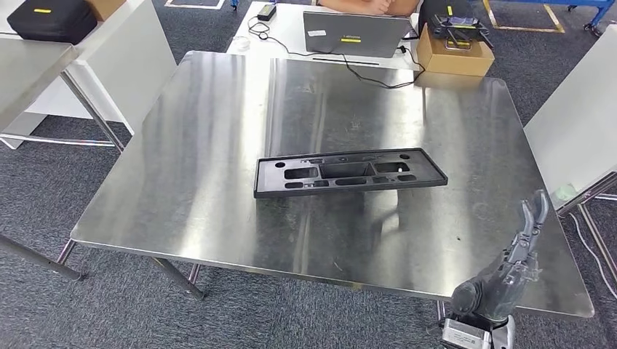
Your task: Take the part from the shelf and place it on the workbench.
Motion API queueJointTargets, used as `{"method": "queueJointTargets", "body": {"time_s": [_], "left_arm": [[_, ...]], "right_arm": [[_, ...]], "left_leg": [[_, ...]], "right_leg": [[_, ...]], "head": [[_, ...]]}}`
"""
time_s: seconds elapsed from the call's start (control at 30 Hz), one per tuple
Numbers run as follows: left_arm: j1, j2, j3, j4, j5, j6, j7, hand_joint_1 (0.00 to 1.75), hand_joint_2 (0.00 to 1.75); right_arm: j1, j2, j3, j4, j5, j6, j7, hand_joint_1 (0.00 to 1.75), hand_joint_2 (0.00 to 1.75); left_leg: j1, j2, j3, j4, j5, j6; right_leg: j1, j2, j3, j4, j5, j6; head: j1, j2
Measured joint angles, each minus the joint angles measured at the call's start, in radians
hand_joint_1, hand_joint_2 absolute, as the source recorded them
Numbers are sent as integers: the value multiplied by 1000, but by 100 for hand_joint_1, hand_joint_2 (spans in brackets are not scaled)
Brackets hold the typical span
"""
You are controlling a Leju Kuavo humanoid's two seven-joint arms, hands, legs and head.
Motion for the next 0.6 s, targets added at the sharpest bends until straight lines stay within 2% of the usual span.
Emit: {"method": "queueJointTargets", "body": {"time_s": [0.13,0.2,0.23,0.3,0.33,0.37,0.4,0.43,0.47,0.5,0.53,0.57,0.6], "left_arm": [[1,0,21,0,3,-5,12,0,0],[1,-3,29,0,4,-4,16,0,0],[1,-5,33,0,4,-3,18,0,0],[1,-7,42,0,6,0,21,0,0],[2,-7,46,0,7,2,24,0,0],[2,-8,50,0,8,4,27,0,0],[2,-9,53,0,8,5,30,0,0],[3,-10,57,0,8,5,33,0,0],[3,-12,60,0,8,5,34,0,0],[3,-13,63,0,8,6,36,0,0],[3,-14,65,0,8,6,37,0,0],[3,-14,67,-1,8,6,37,0,0],[3,-15,69,-1,8,7,37,0,0]], "right_arm": [[3,-18,16,-2,-1,0,0,0,0],[5,-26,24,-2,-2,0,0,0,0],[6,-30,28,-1,-3,0,0,0,0],[10,-38,38,1,-2,0,0,0,0],[12,-43,42,3,-1,0,0,0,0],[13,-47,47,6,0,0,0,0,0],[13,-52,52,9,1,0,0,0,0],[13,-56,56,11,2,0,0,0,0],[12,-60,61,13,3,0,0,0,0],[10,-63,64,15,4,0,0,0,0],[9,-65,66,17,5,0,0,0,0],[8,-67,68,18,5,0,0,0,0],[7,-68,70,20,5,0,0,0,0]], "left_leg": [[-2,0,4,3,2,13],[2,4,11,-10,14,23],[4,6,13,-17,20,28],[5,9,9,-21,27,34],[4,10,4,-21,29,34],[4,11,-1,-21,33,33],[4,11,-6,-20,36,31],[5,10,-10,-19,40,28],[6,10,-15,-17,44,24],[6,9,-18,-15,48,18],[6,7,-21,-12,51,13],[5,7,-22,-8,53,8],[5,6,-24,-5,54,1]], "right_leg": [[0,0,7,-2,1,11],[2,-1,1,19,-17,11],[4,-2,-13,55,-44,7],[4,-2,-60,181,-119,-5],[3,-2,-81,244,-148,-6],[3,-2,-86,279,-163,-3],[2,-3,-70,272,-163,4],[1,-3,-31,223,-149,13],[-1,-4,25,142,-131,21],[-2,-4,75,69,-113,24],[0,-3,109,19,-99,24],[2,-1,123,-8,-93,19],[7,0,119,-8,-92,10]], "head": [[0,0],[1,0],[2,0],[5,0],[6,0],[6,0],[6,0],[6,0],[6,0],[6,0],[6,0],[6,0],[6,0]]}}
